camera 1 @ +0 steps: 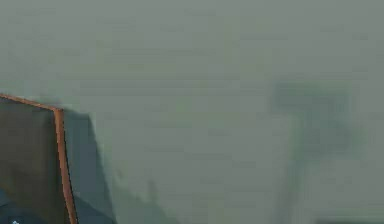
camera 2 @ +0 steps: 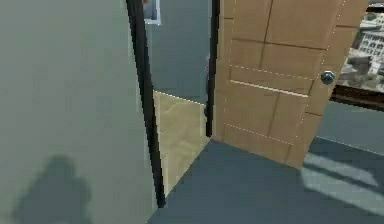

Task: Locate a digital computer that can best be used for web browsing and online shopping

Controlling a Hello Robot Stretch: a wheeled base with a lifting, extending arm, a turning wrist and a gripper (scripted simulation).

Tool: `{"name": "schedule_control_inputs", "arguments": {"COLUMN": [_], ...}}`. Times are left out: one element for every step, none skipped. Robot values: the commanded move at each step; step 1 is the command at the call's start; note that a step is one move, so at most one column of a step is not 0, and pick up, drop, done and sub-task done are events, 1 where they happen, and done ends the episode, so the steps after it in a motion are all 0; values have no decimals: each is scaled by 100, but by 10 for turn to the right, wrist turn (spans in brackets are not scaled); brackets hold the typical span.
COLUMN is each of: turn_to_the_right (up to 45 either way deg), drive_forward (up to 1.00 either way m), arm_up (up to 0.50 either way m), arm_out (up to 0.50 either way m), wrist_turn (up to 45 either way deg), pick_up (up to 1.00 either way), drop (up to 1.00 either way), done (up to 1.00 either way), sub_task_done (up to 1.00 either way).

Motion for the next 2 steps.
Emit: {"name": "schedule_control_inputs", "arguments": {"turn_to_the_right": [450,450], "drive_forward": [0,0], "arm_up": [0,0], "arm_out": [0,0], "wrist_turn": [0,0], "pick_up": [0,0], "drop": [0,0], "done": [0,0], "sub_task_done": [0,0]}}
